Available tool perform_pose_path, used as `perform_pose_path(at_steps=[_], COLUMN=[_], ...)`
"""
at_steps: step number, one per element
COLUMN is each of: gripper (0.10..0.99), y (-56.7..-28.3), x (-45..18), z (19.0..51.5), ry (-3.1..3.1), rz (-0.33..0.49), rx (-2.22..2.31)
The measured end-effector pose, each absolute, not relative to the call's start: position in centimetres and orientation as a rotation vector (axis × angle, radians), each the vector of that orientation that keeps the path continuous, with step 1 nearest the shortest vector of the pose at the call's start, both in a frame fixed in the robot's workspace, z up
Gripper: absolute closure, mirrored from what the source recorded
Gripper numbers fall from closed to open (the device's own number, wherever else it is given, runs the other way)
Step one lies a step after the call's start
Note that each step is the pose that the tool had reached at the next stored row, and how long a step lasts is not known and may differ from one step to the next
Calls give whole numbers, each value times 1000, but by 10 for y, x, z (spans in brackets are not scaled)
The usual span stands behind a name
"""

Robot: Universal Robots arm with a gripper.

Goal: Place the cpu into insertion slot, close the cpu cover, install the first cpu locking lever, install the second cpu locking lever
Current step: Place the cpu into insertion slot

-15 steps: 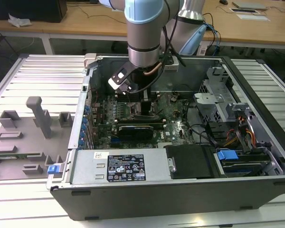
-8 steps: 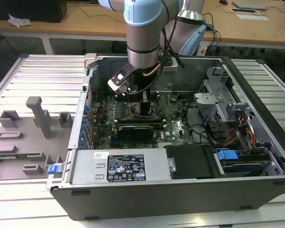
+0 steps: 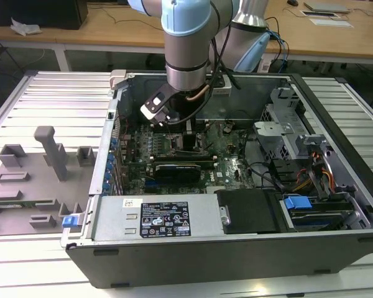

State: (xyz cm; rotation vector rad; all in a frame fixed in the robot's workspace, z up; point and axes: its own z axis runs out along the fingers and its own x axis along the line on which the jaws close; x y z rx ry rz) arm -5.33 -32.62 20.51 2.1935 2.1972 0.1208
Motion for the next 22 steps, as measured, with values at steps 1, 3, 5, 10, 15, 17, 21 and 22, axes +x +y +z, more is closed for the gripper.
perform_pose_path(at_steps=[1,3,5,10,15,17,21,22], gripper=[549,549,549,549,549,549,549,549], y=[-326,-326,-326,-324,-324,-324,-324,-324], x=[-53,-53,-54,-54,-54,-54,-54,-54], z=[204,203,203,200,200,200,201,201], ry=[2197,2197,2197,2197,2197,2192,2182,2179], rz=[121,121,121,121,121,121,120,120], rx=[2193,2194,2194,2194,2194,2198,2208,2210])
